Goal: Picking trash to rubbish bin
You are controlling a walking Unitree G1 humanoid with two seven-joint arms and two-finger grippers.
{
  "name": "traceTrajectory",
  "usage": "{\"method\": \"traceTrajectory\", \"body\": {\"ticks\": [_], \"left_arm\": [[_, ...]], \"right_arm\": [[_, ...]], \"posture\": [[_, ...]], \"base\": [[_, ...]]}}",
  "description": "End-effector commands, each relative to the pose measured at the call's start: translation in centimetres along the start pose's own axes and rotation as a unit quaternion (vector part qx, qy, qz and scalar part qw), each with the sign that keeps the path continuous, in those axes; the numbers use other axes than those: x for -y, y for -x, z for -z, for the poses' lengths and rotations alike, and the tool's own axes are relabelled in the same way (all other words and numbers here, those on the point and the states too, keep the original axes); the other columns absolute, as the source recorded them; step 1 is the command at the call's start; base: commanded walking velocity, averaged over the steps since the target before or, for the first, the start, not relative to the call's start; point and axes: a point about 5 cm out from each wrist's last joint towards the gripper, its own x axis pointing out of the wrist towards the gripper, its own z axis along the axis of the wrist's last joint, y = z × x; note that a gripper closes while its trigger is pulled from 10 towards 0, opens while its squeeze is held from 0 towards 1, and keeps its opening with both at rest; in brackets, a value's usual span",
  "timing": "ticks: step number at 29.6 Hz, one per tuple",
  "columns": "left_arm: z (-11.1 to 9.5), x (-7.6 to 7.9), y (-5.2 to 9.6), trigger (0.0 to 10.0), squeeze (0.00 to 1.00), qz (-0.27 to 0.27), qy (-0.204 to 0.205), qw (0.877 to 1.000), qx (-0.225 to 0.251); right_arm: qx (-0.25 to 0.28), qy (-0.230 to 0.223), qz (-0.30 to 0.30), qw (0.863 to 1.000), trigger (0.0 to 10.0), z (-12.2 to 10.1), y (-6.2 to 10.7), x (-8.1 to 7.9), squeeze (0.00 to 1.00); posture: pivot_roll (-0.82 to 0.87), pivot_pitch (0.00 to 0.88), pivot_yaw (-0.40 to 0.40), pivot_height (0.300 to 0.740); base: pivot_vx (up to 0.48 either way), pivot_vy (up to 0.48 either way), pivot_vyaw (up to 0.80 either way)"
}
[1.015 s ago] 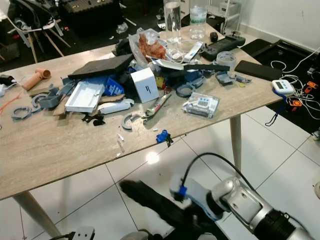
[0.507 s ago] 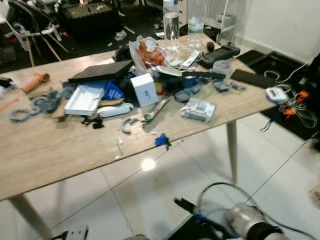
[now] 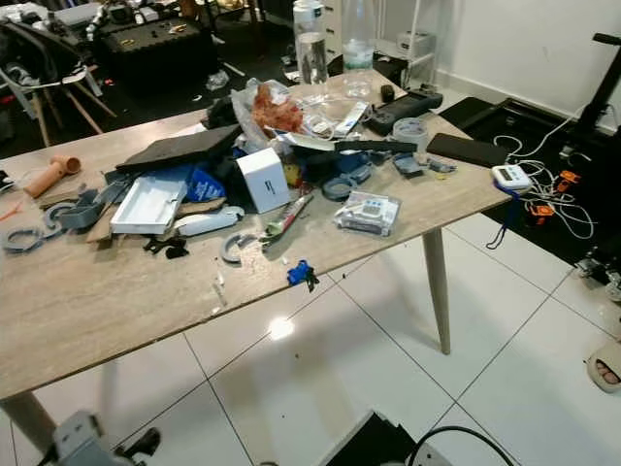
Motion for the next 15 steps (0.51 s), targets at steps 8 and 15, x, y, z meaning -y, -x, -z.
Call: {"method": "traceTrajectory", "body": {"ticks": [8, 15], "left_arm": [[5.5, 1.7, 0.9, 10.0, 0.00, 0.026, -0.171, 0.977, -0.124], [6.0, 3.3, 0.7, 10.0, 0.00, 0.055, -0.214, 0.966, -0.132]], "right_arm": [[0.021, -0.015, 0.031, 0.999, 10.0, -1.3, -0.3, -0.9, 0.00], [0.029, 0.015, 0.028, 0.999, 10.0, -2.4, -0.3, -1.6, 0.00]], "posture": [[-0.05, 0.064, 0.095, 0.740], [-0.03, 0.062, 0.084, 0.740]], "base": [[0.000, 0.000, 0.00], [0.000, 0.000, -0.60]]}}
